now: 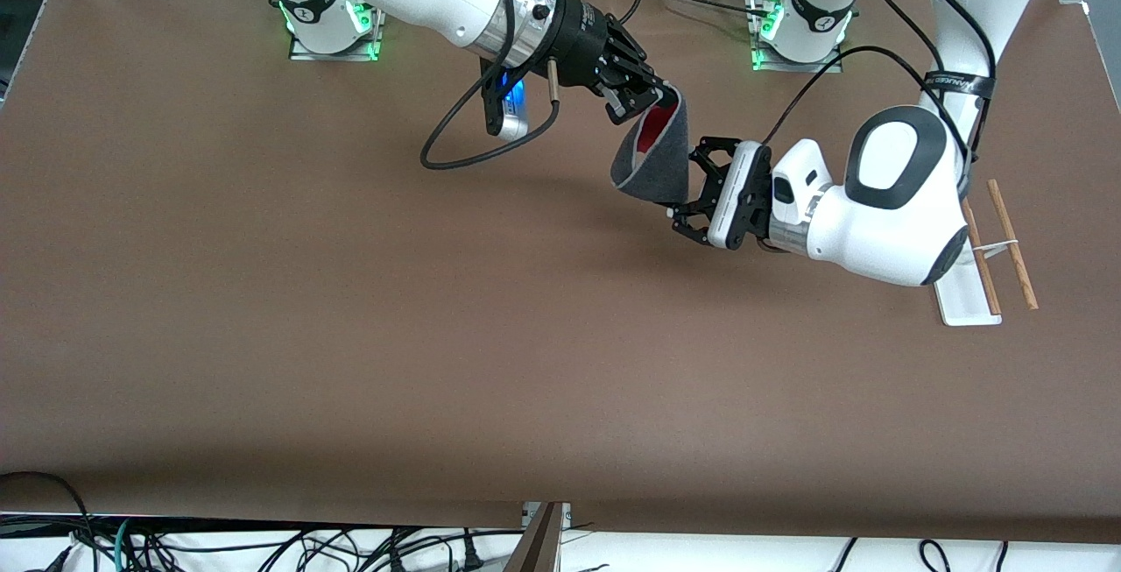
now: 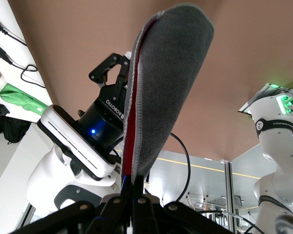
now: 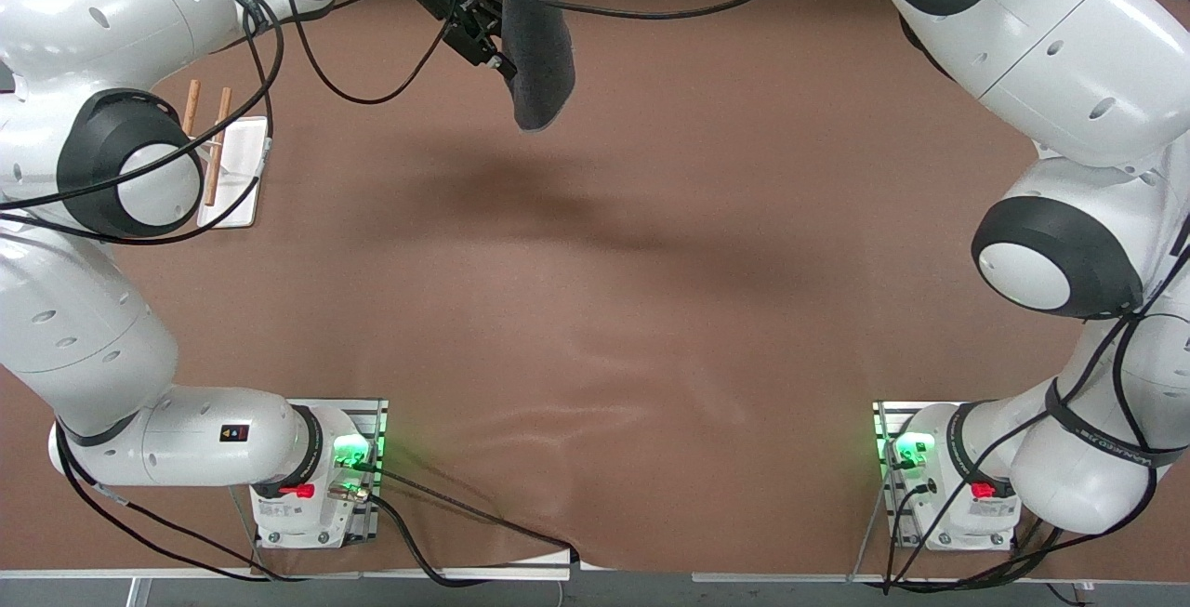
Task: Pass towel and hang on rack
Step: 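Open the right gripper to release the towel to the left gripper, then carry the towel with the left gripper over the wooden rack while the right gripper retracts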
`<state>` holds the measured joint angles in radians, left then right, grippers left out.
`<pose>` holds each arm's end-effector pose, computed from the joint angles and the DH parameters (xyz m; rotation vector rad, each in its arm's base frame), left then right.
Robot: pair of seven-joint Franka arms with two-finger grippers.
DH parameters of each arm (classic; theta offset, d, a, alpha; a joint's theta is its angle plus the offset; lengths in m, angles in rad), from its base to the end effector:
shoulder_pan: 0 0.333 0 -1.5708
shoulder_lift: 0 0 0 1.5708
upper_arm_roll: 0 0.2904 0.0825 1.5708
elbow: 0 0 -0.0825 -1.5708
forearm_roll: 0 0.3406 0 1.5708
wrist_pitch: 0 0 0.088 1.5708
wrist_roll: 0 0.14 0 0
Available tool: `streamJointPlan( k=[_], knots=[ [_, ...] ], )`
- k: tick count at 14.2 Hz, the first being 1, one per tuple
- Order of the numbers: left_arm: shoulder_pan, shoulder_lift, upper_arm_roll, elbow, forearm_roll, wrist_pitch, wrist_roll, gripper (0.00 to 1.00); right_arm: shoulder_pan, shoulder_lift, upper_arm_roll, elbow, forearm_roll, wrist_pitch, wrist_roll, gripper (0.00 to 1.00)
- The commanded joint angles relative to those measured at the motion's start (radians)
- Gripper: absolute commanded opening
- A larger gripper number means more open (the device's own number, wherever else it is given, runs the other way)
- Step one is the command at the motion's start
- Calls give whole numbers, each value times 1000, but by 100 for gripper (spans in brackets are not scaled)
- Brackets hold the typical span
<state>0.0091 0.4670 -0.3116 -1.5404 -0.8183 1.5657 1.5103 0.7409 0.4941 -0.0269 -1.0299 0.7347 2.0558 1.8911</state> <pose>0.5387 -0.2492 0.3872 1.4597 -1.5413 0.2462 0.4832 0.4995 0.5926 -1.8569 1.4755 0.7013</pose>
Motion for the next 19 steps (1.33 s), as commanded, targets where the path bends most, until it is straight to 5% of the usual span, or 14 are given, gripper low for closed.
streamJointPlan(
  k=[1,10,11,12,13,15,16,19],
  knots=[
    [9,-5,0,-10,7,-13,28,0,3,14,1,31,17,4,22,0],
    [40,-13,5,-1,7,-61,25,0,3,14,1,31,17,6,20,0],
    [54,-13,5,0,7,-76,27,0,3,14,-1,31,17,7,19,19],
    [64,-14,5,3,7,-91,27,0,3,14,-1,31,17,12,19,23],
    [80,-16,5,9,7,-105,25,0,3,14,-1,30,17,20,19,40],
    [101,-15,8,23,7,-151,22,0,2,14,-1,30,18,20,20,91],
    [115,-15,8,23,8,-157,22,0,2,14,-2,30,17,20,19,100],
    [147,-15,15,25,8,-182,18,0,-15,11,-8,30,18,6,16,100]
  ],
)
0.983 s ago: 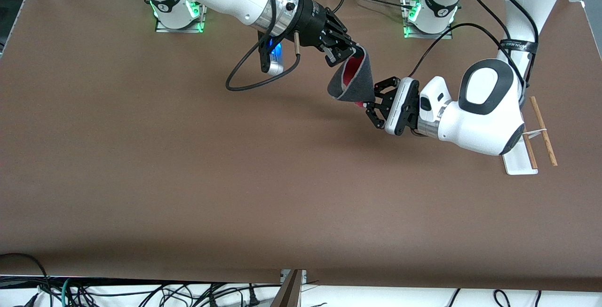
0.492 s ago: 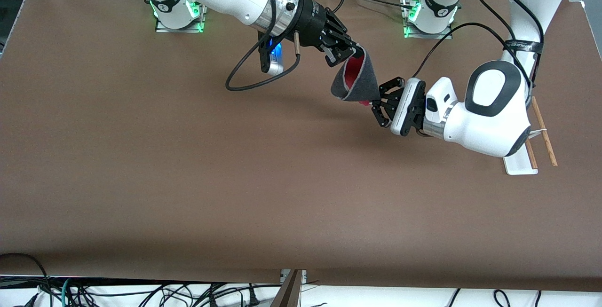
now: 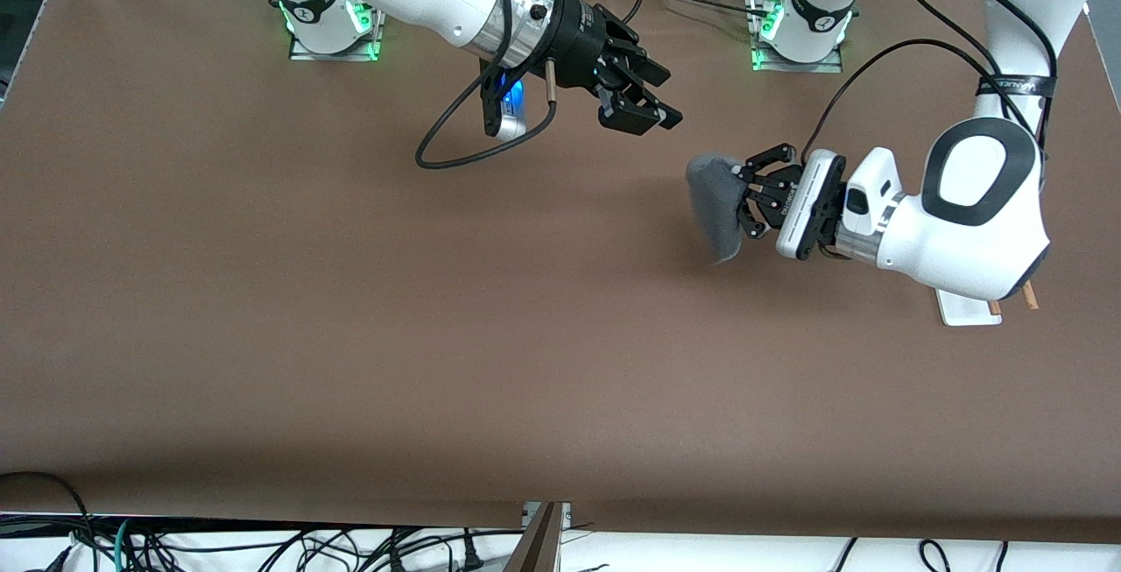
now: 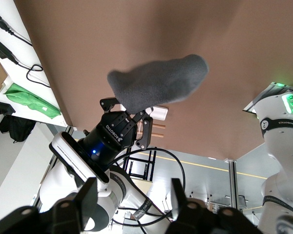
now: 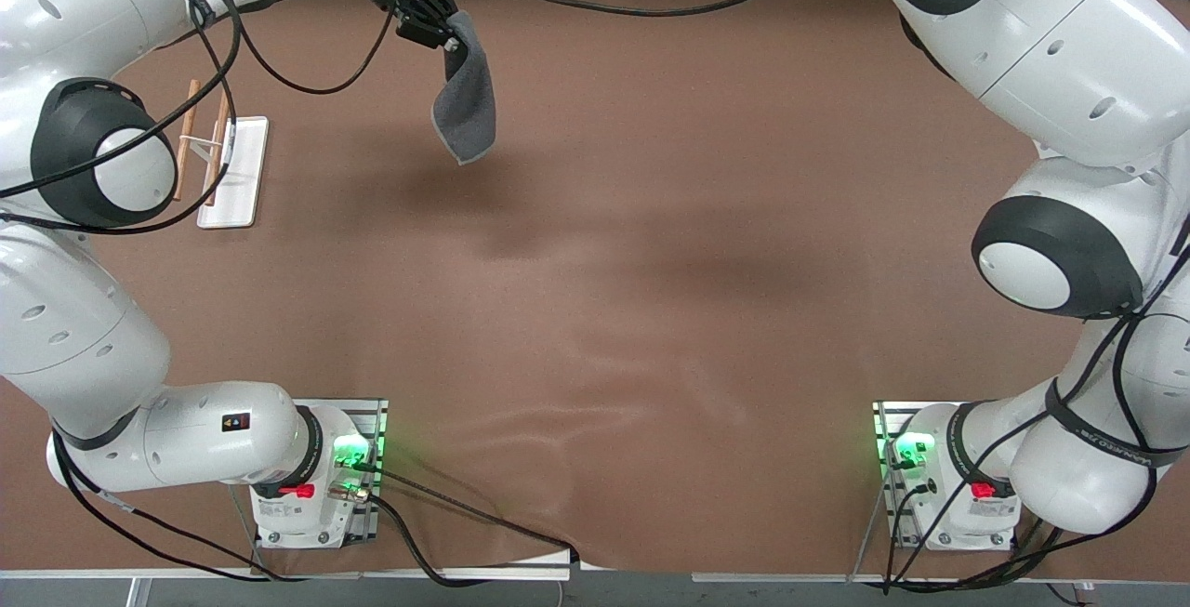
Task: Pass towel and hang on rack
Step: 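Carry the towel with the left gripper over the wooden rack while the right gripper retracts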
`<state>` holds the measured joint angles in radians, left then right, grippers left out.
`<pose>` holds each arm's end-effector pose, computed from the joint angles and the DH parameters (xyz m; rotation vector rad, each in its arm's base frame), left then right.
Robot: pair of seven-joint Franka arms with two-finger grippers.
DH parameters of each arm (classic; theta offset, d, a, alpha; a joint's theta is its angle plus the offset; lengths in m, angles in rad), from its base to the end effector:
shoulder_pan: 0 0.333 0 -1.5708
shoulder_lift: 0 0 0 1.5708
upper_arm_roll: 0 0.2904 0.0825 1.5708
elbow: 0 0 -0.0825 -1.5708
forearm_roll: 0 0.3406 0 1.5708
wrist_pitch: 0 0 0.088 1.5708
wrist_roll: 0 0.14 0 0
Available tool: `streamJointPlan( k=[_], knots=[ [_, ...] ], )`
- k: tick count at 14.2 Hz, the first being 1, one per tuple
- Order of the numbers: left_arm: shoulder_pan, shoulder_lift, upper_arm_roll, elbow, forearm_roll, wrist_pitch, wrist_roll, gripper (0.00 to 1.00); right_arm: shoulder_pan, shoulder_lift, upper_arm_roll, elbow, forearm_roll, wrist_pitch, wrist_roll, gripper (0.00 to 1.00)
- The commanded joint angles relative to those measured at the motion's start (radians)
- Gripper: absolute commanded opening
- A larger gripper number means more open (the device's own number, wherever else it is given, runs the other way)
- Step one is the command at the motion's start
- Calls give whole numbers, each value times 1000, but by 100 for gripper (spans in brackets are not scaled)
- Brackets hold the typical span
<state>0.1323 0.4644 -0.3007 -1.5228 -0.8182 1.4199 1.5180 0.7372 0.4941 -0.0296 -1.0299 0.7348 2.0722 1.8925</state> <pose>0.5467 -0.1802 0.3964 1.4502 -1.4642 0.2266 0.4880 0.4965 0.5943 -1.8367 1.4802 0.6886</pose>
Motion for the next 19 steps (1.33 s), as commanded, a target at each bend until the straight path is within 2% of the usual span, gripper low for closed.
streamJointPlan(
  k=[1,3,5,8,10,11,13,15,19],
  knots=[
    [53,-12,15,3,33,-91,-5,0,-25,6,-10,28,18,-29,14,100],
    [116,-12,14,10,187,-139,-27,0,-79,3,-13,28,6,-101,-1,100],
    [209,-6,15,16,246,-165,-24,0,-146,-35,-3,7,5,-145,-88,100],
    [390,19,15,23,353,-164,-13,0,-215,-135,-4,-135,-20,-254,-315,100],
    [476,52,26,99,386,-164,-16,0,-280,-216,-4,-258,-32,-323,-494,100],
    [487,72,52,136,433,-159,-16,0,-315,-256,-4,-316,-61,-366,-598,100],
    [492,121,144,211,458,-156,-18,0,-358,-337,-4,-418,-194,-447,-837,100],
    [509,193,244,239,452,-153,1,0,-383,-420,-3,-513,-347,-497,-1054,100],
    [608,273,262,268,452,-44,91,0,-447,-500,2,-605,-653,-547,-1466,100]
  ],
)
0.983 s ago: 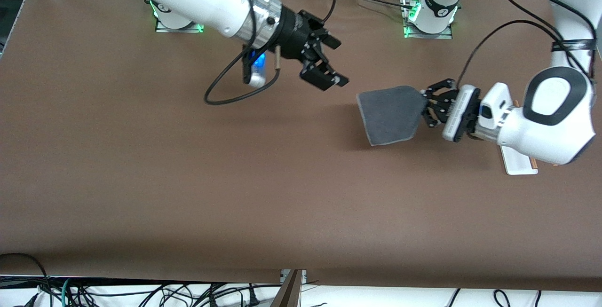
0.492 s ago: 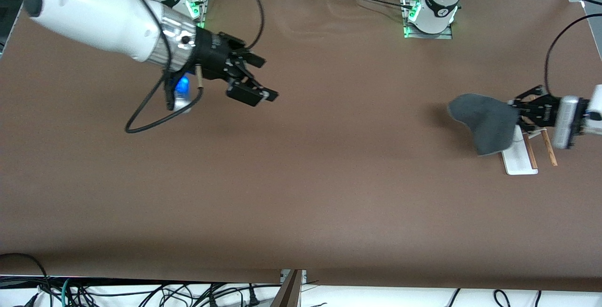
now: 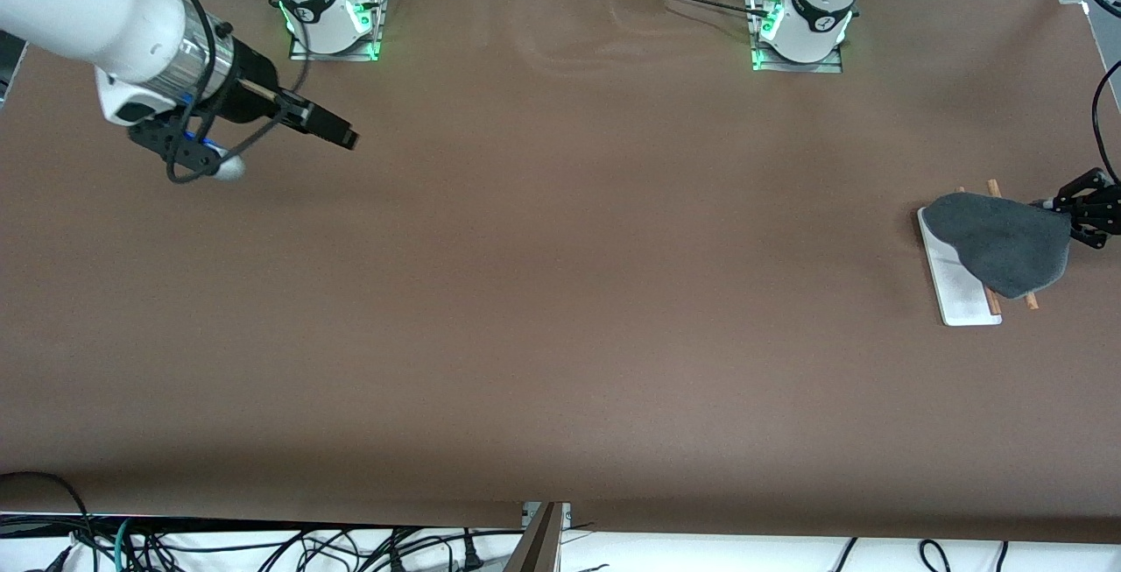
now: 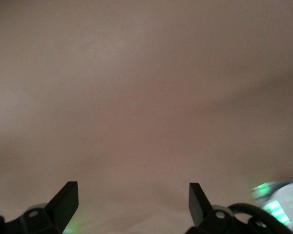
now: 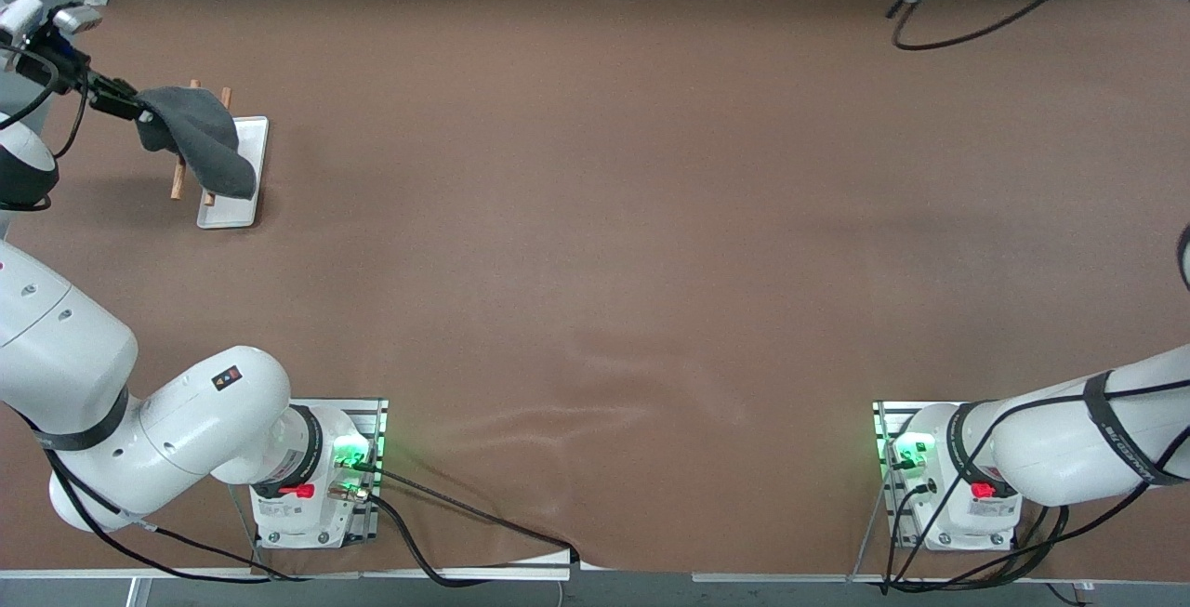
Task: Pass towel and hang on rack
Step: 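Carry the towel with the left gripper over the wooden rack while the right gripper retracts, then lower the towel onto the dowels and open the left gripper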
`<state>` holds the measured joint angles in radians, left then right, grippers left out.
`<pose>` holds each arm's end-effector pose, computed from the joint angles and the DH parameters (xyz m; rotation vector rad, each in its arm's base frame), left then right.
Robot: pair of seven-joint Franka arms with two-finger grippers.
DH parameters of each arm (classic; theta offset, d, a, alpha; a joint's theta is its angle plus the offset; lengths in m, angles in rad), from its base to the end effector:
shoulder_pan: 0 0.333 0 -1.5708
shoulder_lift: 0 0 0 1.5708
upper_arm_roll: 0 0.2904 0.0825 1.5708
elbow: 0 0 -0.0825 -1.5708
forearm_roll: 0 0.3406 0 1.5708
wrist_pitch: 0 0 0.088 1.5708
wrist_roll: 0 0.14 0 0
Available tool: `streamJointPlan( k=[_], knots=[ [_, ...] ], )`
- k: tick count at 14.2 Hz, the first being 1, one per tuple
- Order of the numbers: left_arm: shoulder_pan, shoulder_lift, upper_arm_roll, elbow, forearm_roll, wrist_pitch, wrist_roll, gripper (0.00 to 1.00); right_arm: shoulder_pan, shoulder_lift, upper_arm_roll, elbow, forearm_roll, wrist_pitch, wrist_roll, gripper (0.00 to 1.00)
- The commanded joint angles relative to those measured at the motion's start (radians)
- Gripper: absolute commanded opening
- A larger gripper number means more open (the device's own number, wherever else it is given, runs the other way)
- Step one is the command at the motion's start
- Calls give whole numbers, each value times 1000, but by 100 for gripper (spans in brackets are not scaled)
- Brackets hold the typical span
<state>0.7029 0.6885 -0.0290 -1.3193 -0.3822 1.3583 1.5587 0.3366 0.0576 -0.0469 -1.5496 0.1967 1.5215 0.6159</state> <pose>0.4893 0.3203 0.2821 2.1788 -0.9712 0.1051 0.4884 0.1756 0.5439 -2.9553 0.4844 0.2430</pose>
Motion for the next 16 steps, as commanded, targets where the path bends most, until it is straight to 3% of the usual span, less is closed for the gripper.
streamJointPlan(
  k=[1,4,6,7,8,16],
  knots=[
    [58,58,-9,63,16,30,61,0,-80,-64,21,-93,-175,5,-306,100],
    [73,86,-8,64,17,48,64,0,-187,-65,21,-106,-253,23,-568,100],
    [76,104,-8,64,17,50,63,2,-221,-96,21,-138,-257,25,-608,100],
    [76,111,-8,64,19,58,63,58,-223,-114,21,-165,-257,32,-607,100],
    [84,112,-8,64,19,70,63,100,-223,-128,19,-188,-257,49,-598,100],
    [79,100,-6,124,54,74,63,100,-212,-98,15,-159,-255,98,-594,100]
  ],
)
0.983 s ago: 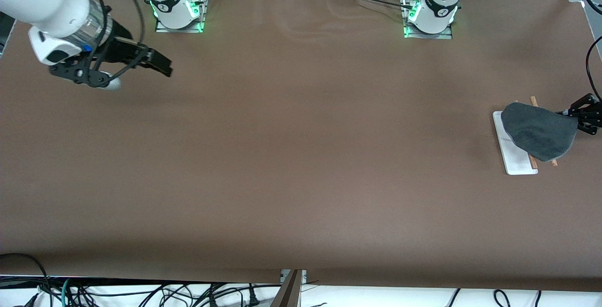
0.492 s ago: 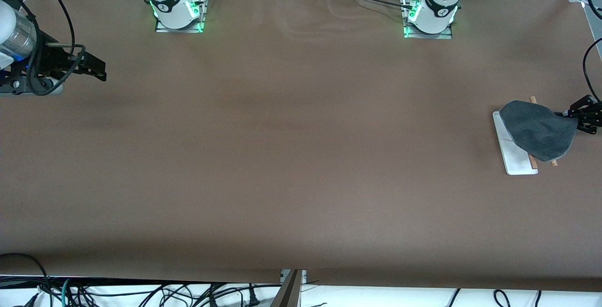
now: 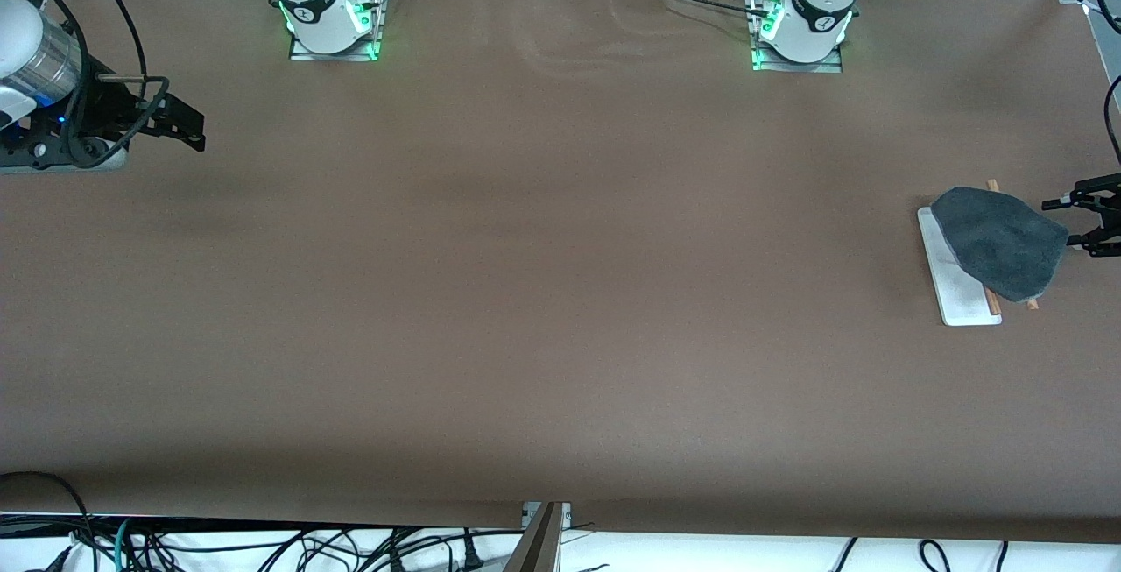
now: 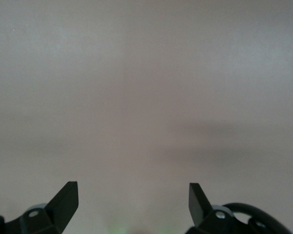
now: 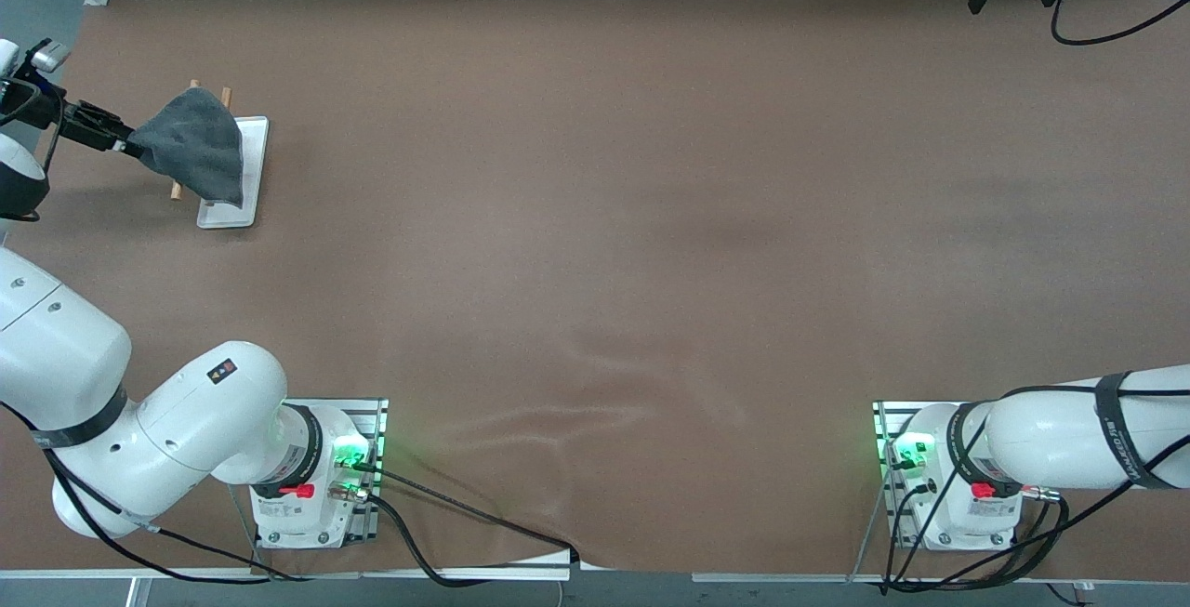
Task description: Pass towel and hang on rack
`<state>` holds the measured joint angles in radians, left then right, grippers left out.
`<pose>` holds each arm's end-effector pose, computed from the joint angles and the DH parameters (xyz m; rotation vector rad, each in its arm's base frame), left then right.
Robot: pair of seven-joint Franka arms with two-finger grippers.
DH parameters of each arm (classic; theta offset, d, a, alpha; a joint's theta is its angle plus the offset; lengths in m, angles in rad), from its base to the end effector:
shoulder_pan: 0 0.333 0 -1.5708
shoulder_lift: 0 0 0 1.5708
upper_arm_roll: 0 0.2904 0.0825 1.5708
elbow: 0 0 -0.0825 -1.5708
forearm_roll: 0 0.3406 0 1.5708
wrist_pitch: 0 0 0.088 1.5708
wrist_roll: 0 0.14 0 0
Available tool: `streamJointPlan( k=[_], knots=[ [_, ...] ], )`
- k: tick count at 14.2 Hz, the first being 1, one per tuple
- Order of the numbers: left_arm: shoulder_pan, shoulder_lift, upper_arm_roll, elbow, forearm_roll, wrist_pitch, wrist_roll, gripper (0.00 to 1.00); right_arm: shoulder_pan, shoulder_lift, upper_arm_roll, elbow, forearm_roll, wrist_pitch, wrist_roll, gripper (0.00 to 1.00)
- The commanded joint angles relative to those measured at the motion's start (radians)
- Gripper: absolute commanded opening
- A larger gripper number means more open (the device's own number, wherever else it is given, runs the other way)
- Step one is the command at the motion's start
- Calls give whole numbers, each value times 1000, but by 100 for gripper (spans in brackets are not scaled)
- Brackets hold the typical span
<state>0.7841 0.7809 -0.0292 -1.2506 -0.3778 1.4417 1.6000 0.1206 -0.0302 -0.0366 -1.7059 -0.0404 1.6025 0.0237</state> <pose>0.4765 0.3768 0.2491 2.2622 -0.9258 0.1873 0.4973 0.0361 0.5262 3.0950 0.0977 -0.1100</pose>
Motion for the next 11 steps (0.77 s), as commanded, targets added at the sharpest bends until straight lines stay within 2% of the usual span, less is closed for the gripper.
streamJointPlan(
  k=[1,3,6,11],
  knots=[
    [-11,8,-17,89,95,-9,21,100,4,-8,6,8,-16,10,-1,100],
    [-41,-2,-20,152,122,-15,20,100,4,-10,7,9,-18,10,-1,100],
    [-136,-80,-20,160,194,-17,-17,100,1,-5,6,14,-10,17,-4,100],
    [-357,-222,-21,158,367,-36,-302,100,-6,10,1,84,-18,1,-21,100]
  ],
)
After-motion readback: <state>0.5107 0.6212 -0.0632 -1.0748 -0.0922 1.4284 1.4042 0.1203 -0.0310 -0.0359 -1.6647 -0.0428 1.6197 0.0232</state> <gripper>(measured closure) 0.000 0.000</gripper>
